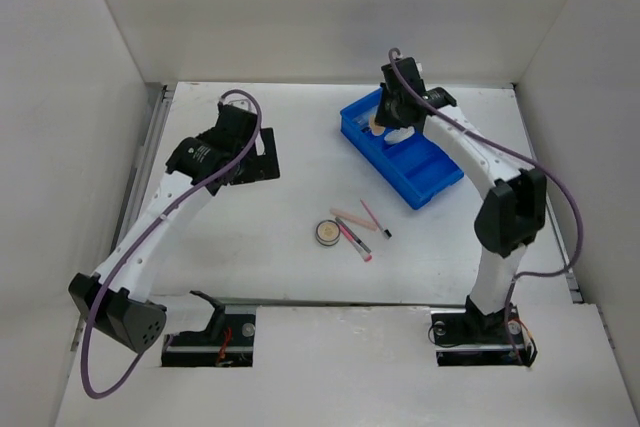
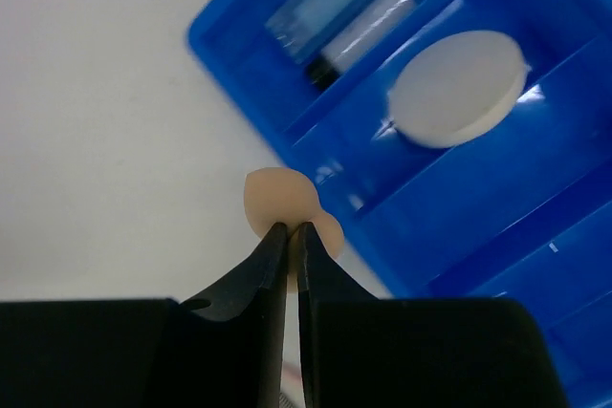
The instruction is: Organize the makeup
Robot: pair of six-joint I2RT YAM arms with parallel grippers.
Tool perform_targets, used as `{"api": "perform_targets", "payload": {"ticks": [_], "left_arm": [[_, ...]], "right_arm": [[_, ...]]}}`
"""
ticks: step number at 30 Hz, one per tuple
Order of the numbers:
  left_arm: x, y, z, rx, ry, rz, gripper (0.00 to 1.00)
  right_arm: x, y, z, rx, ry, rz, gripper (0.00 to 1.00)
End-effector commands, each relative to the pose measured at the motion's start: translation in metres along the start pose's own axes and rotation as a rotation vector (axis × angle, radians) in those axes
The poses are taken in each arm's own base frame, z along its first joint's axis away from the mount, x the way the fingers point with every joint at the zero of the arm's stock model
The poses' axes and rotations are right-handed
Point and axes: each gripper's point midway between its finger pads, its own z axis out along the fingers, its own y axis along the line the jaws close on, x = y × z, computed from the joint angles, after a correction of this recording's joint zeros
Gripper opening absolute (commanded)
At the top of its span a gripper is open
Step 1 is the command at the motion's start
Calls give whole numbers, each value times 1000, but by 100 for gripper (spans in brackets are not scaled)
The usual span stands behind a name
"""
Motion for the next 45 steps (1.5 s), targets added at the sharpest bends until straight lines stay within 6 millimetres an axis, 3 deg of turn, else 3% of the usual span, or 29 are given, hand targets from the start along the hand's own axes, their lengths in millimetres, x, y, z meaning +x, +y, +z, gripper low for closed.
{"api": "perform_targets", "payload": {"ticks": [1,2,3,9,11,14,16,18,23,28,29,32,35,36,37,40,42,43,45], "left_arm": [[9,-5,-11,24,51,-7,100],[17,-5,-10,19,73,8,100],[23,-7,-8,28,94,3,100],[34,-22,-6,105,157,12,100],[42,-27,0,122,181,22,100],[45,-33,8,137,181,-2,100],[52,-35,13,127,207,1,100],[50,-39,12,131,211,10,100],[51,-50,10,118,202,88,100],[47,-55,6,134,188,92,100],[47,-55,6,134,188,92,100],[47,-55,6,134,188,92,100],[47,-60,3,154,188,97,100],[49,-61,1,154,200,119,100],[52,-63,3,154,210,130,100],[55,-66,5,156,218,155,100],[61,-71,7,173,238,164,100],[64,-73,8,178,239,172,100],[69,-81,14,196,256,180,100]], "right_arm": [[-30,-24,31,69,-46,62,11],[-27,-31,47,92,-28,66,11],[-39,-36,51,90,-43,96,11],[-36,-66,89,159,-15,144,12],[-35,-73,96,177,-2,159,20],[-41,-64,97,138,-9,164,39],[-50,-55,88,95,-25,170,50],[-54,-53,81,80,-34,161,52],[-71,-51,49,63,-84,145,49],[-61,-59,46,91,-71,130,41],[-53,-63,47,101,-52,127,41],[-54,-59,37,67,-65,130,41],[-54,-61,19,61,-77,121,50],[-45,-65,17,69,-61,119,53],[-48,-65,3,60,-79,121,69],[-37,-70,-17,47,-79,101,83],[-32,-72,-26,36,-80,89,85],[-19,-73,-27,40,-57,80,85],[-14,-72,-45,10,-65,82,83]]}}
